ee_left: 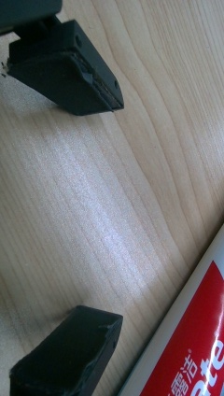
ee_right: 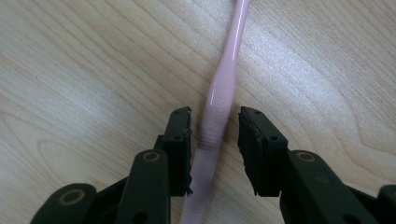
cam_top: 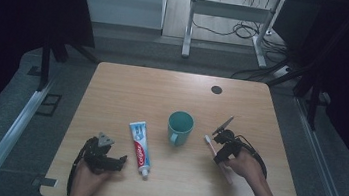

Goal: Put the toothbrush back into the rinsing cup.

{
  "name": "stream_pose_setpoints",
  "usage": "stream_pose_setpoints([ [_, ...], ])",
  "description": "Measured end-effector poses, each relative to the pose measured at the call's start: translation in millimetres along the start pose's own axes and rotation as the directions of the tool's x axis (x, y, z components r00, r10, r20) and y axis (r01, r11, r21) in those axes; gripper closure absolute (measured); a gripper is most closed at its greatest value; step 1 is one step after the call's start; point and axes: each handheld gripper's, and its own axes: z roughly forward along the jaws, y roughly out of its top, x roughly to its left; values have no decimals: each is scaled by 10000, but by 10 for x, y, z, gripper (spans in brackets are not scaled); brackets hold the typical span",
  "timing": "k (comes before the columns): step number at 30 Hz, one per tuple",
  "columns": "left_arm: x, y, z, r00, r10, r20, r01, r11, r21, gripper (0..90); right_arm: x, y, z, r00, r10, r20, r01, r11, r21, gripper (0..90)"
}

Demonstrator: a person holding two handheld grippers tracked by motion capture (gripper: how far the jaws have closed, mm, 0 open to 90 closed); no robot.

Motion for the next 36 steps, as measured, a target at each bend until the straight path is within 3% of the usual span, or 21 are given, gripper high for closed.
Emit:
stream_pose_setpoints([
  [10,0,0,0,10000,3,1,-3,10000,3,15,-2,142,58,9996,230,182,-241,9978,624,667],
  [15,0,0,0,10000,1,1,-1,10000,2,15,-3,183,70,9992,202,353,-228,9969,752,752],
  [21,-1,1,0,10000,-1,-3,1,10000,4,15,5,190,67,9991,181,389,-214,9959,875,781],
  [36,0,1,0,10000,2,-1,-2,10000,5,15,-28,123,-53,9999,51,154,-53,9999,155,783],
])
